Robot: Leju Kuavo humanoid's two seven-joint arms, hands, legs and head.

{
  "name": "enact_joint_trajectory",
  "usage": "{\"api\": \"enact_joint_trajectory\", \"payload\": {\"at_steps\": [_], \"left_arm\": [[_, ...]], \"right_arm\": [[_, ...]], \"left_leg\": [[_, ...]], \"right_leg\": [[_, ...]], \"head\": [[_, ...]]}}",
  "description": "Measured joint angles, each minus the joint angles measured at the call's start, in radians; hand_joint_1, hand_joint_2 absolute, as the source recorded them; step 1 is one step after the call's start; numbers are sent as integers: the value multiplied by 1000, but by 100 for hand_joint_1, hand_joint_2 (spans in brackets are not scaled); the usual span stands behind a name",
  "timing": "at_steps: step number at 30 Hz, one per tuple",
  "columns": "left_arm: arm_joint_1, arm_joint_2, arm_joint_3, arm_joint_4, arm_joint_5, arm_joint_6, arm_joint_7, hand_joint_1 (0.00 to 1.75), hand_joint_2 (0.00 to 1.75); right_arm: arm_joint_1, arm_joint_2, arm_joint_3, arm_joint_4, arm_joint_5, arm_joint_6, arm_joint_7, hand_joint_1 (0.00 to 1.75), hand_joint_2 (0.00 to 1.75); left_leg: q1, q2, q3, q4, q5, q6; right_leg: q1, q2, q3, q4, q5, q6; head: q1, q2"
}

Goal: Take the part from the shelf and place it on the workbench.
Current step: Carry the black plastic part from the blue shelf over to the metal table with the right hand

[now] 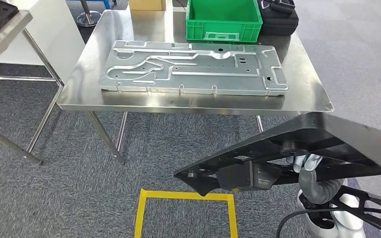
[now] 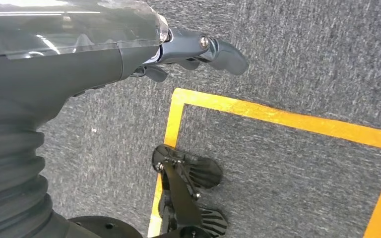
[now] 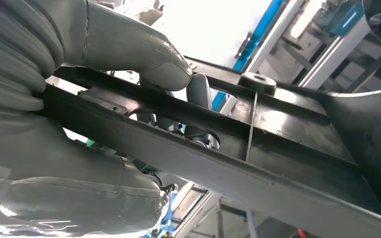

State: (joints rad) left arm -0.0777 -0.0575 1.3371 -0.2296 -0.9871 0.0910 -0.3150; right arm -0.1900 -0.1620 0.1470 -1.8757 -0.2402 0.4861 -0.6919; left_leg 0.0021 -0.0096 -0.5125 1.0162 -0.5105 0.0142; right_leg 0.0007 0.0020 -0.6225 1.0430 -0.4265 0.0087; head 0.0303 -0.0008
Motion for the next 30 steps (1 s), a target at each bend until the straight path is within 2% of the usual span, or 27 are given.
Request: {"api": "enact_joint_trajectory", "payload": {"at_steps": [1, 3, 4, 5, 7, 8, 9, 10, 12, 13, 14, 15, 18, 19, 20, 21, 23, 24, 25, 26, 27, 28, 29, 30], "left_arm": [[-2, 0, 0, 0, 0, 1, 0, 0, 175], [-3, 1, 0, -1, 0, 6, 2, 0, 175], [-5, 2, 0, -1, 0, 7, 3, 0, 175], [-5, 3, 1, -2, 0, 9, 4, 0, 175], [-4, 3, 1, -2, 0, 9, 6, 0, 175], [-2, 3, 1, -2, 0, 9, 7, 0, 175], [0, 3, 1, -2, 0, 10, 7, 0, 175], [1, 3, 1, -2, 0, 10, 7, 0, 175], [3, 4, 1, -2, 0, 10, 8, 0, 175], [3, 4, 1, -2, -1, 10, 8, 0, 175], [2, 4, 1, -2, -1, 10, 9, 0, 175], [2, 4, 1, -2, -1, 10, 9, 0, 175], [1, 4, 1, -2, -2, 10, 8, 0, 175], [1, 4, 1, -2, -2, 9, 8, 0, 175], [1, 4, 1, -2, -2, 9, 7, 0, 175], [0, 4, 1, -2, -1, 8, 7, 0, 175], [-1, 4, 1, -2, 0, 8, 5, 0, 175], [-1, 4, 1, -2, 0, 8, 4, 0, 175], [0, 4, 1, -2, 1, 8, 3, 0, 175], [0, 4, 1, -2, 1, 8, 2, 0, 175], [0, 4, 1, -2, 2, 8, 1, 0, 175], [0, 3, 1, -2, 2, 8, 0, 0, 175], [-1, 2, 1, -2, 2, 7, -1, 0, 175], [-2, 1, 1, -2, 2, 7, -1, 0, 175]], "right_arm": [[0, 0, 0, 0, 0, 0, 0, 155, 175], [0, 1, -1, -3, 1, 0, 0, 155, 175], [0, 2, -1, -4, 1, 0, 0, 155, 175], [1, 3, -1, -6, 1, 0, -1, 155, 175], [2, 5, -1, -6, 1, 0, -1, 155, 175], [4, 6, -1, -6, 2, 0, 0, 155, 175], [7, 7, -1, -6, 2, 0, 0, 155, 175], [8, 8, -1, -7, 2, 0, 0, 155, 175], [10, 9, -1, -7, 3, 0, 0, 155, 175], [10, 10, -1, -7, 4, 0, 0, 155, 175], [10, 11, -1, -7, 5, 0, 0, 155, 175], [10, 12, -2, -8, 6, 0, 0, 155, 175], [10, 14, -3, -11, 9, 1, 0, 155, 175], [9, 14, -4, -13, 9, 2, 0, 155, 175], [7, 14, -5, -15, 8, 3, 0, 155, 175], [6, 14, -6, -16, 7, 3, -1, 155, 175], [5, 15, -8, -16, 6, 4, -1, 155, 175], [6, 15, -8, -16, 6, 4, -1, 155, 175], [6, 15, -9, -16, 6, 5, -1, 155, 175], [5, 15, -11, -16, 7, 7, 0, 155, 175], [3, 15, -14, -16, 7, 9, 0, 155, 175], [1, 15, -16, -17, 8, 11, 0, 155, 175], [-1, 16, -19, -18, 9, 13, 0, 155, 175], [-4, 16, -21, -20, 10, 14, 0, 155, 175]], "left_leg": [[-1, 1, 2, -3, -3, -5], [-1, 5, 6, -2, -12, -16], [-1, 5, -1, 21, -24, -21], [0, 6, -24, 69, -44, -26], [5, 5, -108, 212, -90, -34], [7, 5, -151, 272, -99, -37], [9, 6, -179, 298, -88, -40], [11, 6, -187, 281, -54, -42], [13, 6, -155, 156, 47, -41], [12, 7, -131, 91, 82, -39], [11, 7, -114, 48, 96, -34], [9, 7, -105, 27, 95, -28], [8, 6, -95, 15, 78, -7], [9, 6, -89, 10, 76, 0], [11, 6, -82, 7, 73, 6], [10, 6, -78, 5, 69, 10], [8, 5, -68, 5, 58, 15], [6, 5, -61, 5, 51, 16], [4, 4, -51, 5, 44, 16], [3, 3, -39, 5, 36, 15], [1, 2, -26, 5, 27, 14], [-1, 1, -15, 4, 19, 12], [-2, 1, -8, 3, 13, 8], [-2, 1, -5, 1, 8, 3]], "right_leg": [[1, 1, 3, -10, -5, -4], [-6, 2, 16, -25, -11, -11], [-10, 2, 26, -33, -13, -15], [-14, 0, 37, -40, -16, -19], [-13, -2, 52, -42, -28, -25], [-13, -2, 59, -42, -34, -26], [-13, -1, 67, -42, -41, -25], [-14, 0, 78, -42, -49, -23], [-15, 2, 102, -42, -68, -17], [-14, 3, 112, -40, -78, -11], [-12, 4, 116, -38, -85, -5], [-10, 4, 118, -38, -90, 0], [-12, 3, 121, -36, -102, 17], [-14, 3, 115, -18, -113, 22], [-15, 2, 96, 21, -131, 26], [-16, 2, 62, 83, -153, 29], [-16, 2, -31, 219, -189, 33], [-16, 1, -65, 255, -183, 33], [-15, 1, -80, 251, -155, 31], [-14, 1, -73, 208, -108, 26], [-11, 1, -53, 138, -56, 18], [-6, 1, -31, 77, -18, 9], [-1, 0, -11, 26, 2, 0], [4, -1, 0, -1, 6, -8]], "head": [[-1, 0], [-1, 0], [-2, 0], [-3, 0], [-5, 0], [-5, 0], [-6, 0], [-6, 0], [-5, 0], [-5, 0], [-6, 0], [-5, 0], [-4, 0], [-2, 0], [-1, 0], [1, 0], [2, 0], [2, 0], [2, 0], [2, 0], [2, 0], [1, 0], [1, 0], [0, 0]]}}
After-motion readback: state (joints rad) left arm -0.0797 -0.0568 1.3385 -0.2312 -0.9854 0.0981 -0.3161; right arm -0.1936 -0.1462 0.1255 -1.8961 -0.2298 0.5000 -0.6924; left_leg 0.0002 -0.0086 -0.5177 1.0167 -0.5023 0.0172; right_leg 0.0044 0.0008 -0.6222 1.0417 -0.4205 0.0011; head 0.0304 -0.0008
